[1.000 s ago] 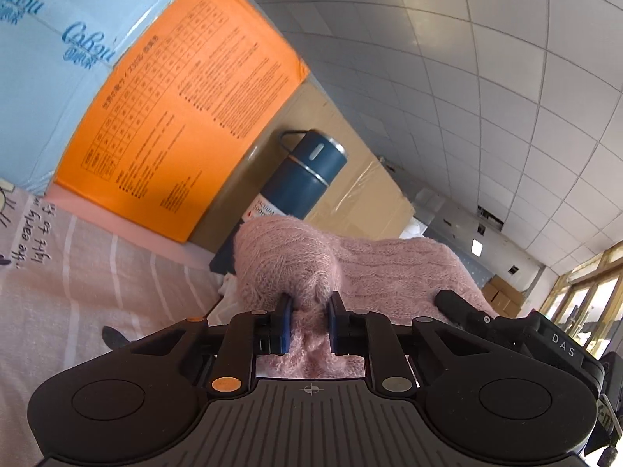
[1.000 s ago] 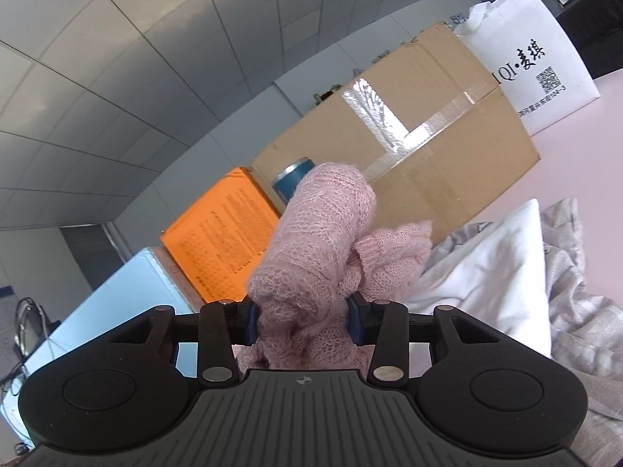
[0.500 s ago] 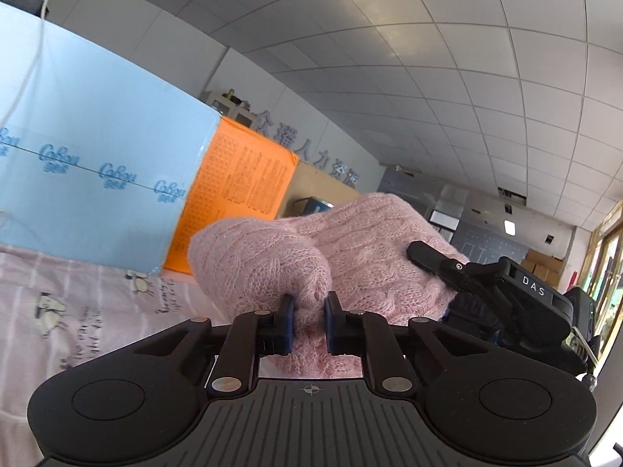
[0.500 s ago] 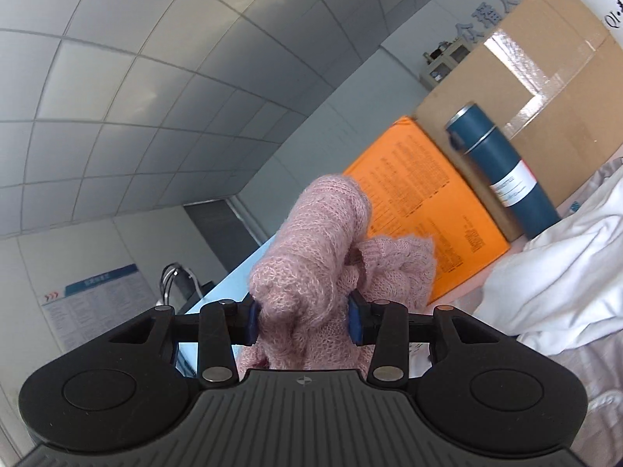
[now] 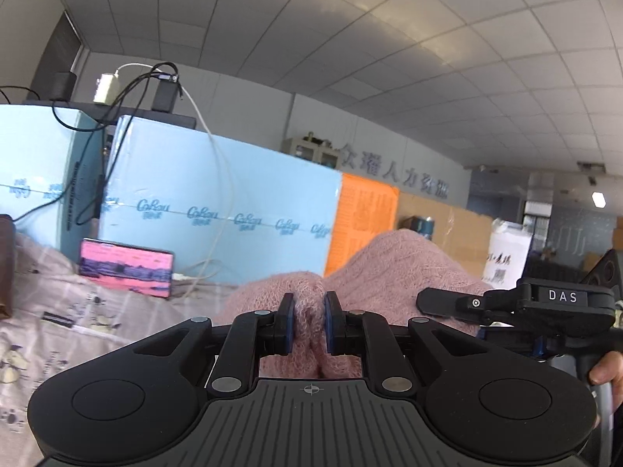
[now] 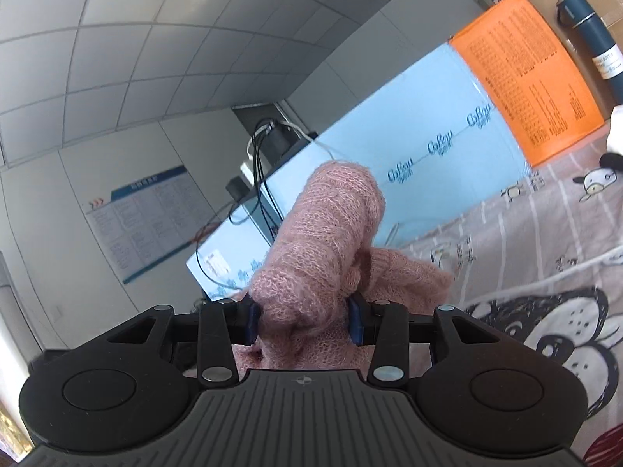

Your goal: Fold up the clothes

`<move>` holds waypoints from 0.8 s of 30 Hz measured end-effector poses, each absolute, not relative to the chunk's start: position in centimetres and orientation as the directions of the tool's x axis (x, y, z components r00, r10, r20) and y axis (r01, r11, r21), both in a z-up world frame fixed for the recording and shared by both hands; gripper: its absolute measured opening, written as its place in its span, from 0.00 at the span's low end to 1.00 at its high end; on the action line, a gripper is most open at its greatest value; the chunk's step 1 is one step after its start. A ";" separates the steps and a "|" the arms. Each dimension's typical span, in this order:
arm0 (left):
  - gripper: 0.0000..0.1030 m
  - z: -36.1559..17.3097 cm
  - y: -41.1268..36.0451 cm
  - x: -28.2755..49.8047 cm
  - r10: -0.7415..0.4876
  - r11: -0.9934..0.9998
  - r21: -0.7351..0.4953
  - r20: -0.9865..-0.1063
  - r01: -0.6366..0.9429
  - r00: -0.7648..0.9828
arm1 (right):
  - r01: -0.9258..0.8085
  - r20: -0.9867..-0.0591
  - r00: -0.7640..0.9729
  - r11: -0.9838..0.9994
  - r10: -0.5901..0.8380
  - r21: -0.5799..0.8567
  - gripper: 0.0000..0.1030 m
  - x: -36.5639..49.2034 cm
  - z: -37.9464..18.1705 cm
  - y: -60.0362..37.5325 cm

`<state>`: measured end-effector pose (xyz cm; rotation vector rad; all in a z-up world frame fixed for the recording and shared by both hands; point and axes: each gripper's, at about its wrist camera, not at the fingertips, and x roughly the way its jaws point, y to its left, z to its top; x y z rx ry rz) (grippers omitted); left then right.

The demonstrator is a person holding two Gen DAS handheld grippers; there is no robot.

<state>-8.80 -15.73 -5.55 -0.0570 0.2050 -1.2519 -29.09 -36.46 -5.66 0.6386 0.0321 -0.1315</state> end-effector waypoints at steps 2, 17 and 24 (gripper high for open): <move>0.14 -6.2 -15.4 -8.7 -0.932 0.336 -0.107 -0.183 0.936 0.314 | 0.172 -0.145 0.984 0.781 -0.105 0.600 0.39 -28.2 -6.8 -35.8; 0.85 -6.6 -17.6 -14.7 -0.970 0.163 0.039 -0.179 0.986 0.167 | 0.165 -0.037 0.974 0.593 -0.222 0.788 0.89 -32.6 -10.7 -41.1; 0.87 -7.5 -23.6 -16.3 -0.935 0.104 0.051 -0.335 0.993 0.116 | 0.136 -0.029 0.978 0.526 -0.208 0.839 0.91 -32.9 -11.3 -41.9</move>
